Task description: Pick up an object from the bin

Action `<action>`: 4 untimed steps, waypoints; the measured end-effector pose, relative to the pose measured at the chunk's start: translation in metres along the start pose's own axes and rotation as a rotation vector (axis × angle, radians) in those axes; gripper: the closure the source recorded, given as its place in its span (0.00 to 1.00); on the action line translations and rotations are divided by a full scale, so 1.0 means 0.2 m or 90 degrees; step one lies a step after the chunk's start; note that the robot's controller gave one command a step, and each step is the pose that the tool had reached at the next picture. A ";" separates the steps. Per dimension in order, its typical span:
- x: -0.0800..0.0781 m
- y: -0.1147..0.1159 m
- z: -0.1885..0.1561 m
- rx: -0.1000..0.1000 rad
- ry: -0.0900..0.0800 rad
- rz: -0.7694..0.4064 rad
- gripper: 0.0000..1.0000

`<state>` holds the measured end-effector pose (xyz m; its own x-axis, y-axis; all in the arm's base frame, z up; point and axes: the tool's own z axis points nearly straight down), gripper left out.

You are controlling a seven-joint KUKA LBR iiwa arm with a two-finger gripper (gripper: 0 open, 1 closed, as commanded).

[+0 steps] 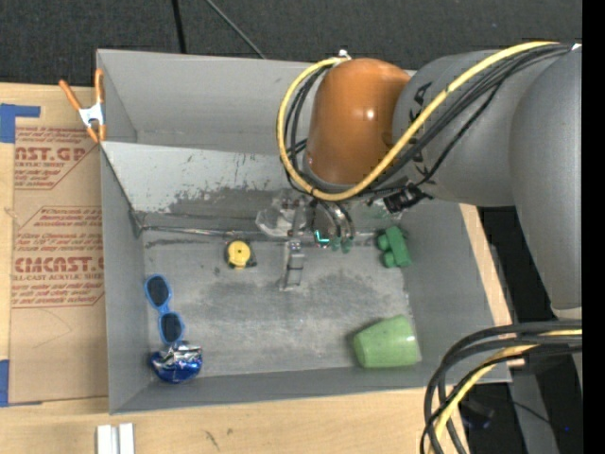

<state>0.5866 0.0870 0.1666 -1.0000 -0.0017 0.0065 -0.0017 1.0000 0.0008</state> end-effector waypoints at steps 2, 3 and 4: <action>-0.05 0.18 0.45 0.000 -0.008 -0.203 1.00; 0.16 0.20 -0.07 0.002 -0.008 -0.507 1.00; 0.17 0.20 -0.06 0.001 -0.006 -0.506 0.00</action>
Offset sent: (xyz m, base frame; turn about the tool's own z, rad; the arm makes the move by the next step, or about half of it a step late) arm 0.0071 0.0349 -0.0928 -0.3192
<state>0.5532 0.1262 0.1796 -0.6988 -0.7153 -0.0037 -0.7153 0.6988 0.0002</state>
